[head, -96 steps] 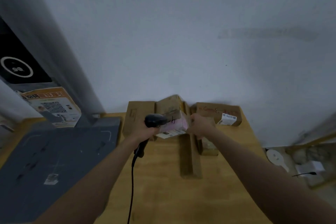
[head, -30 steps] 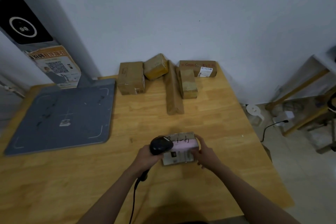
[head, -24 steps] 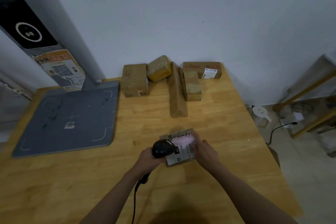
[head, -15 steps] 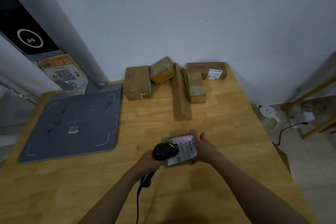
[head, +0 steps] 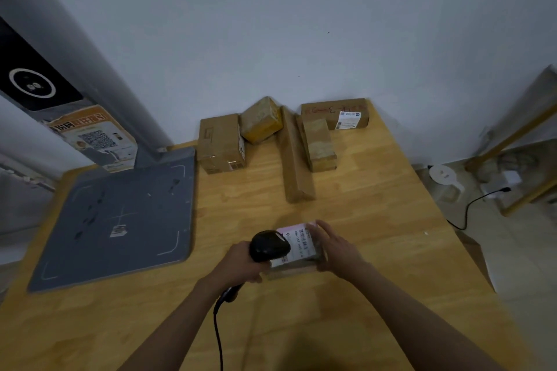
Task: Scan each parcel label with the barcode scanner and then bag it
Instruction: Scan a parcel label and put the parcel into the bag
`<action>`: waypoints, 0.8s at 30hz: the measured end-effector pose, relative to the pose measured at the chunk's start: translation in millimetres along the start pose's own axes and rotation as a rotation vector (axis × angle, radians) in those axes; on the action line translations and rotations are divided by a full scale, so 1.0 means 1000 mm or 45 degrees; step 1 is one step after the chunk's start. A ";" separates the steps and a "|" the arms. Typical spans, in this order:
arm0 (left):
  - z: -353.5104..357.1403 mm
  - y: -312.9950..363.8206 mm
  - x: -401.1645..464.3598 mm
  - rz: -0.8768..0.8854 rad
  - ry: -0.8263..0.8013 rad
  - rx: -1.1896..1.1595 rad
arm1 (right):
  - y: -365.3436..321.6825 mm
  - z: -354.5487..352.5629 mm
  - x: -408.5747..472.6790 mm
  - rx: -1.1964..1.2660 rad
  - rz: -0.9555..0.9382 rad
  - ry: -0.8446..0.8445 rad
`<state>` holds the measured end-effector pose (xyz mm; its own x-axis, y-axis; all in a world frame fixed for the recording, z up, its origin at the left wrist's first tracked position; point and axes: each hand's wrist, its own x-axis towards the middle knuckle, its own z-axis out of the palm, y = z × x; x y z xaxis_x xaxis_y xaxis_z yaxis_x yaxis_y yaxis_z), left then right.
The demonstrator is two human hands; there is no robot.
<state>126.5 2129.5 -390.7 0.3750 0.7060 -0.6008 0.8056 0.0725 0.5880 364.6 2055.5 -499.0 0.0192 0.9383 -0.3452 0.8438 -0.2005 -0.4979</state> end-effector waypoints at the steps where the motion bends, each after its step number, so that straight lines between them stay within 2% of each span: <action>1: 0.000 0.001 -0.002 0.030 0.006 0.049 | 0.001 0.003 -0.004 -0.001 -0.015 -0.009; 10: 0.009 0.010 -0.022 0.355 -0.152 0.688 | 0.003 0.020 -0.044 -0.058 -0.097 -0.097; 19: 0.024 0.015 -0.034 0.382 -0.148 0.636 | 0.002 0.027 -0.064 -0.054 -0.100 -0.078; 24: 0.026 0.010 -0.039 0.333 -0.140 0.473 | 0.001 0.030 -0.065 -0.043 -0.091 -0.068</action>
<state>131.6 2084.4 -375.3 0.6174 0.5868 -0.5238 0.7798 -0.3695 0.5053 348.3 1985.5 -500.9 -0.0691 0.9334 -0.3521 0.8597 -0.1233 -0.4958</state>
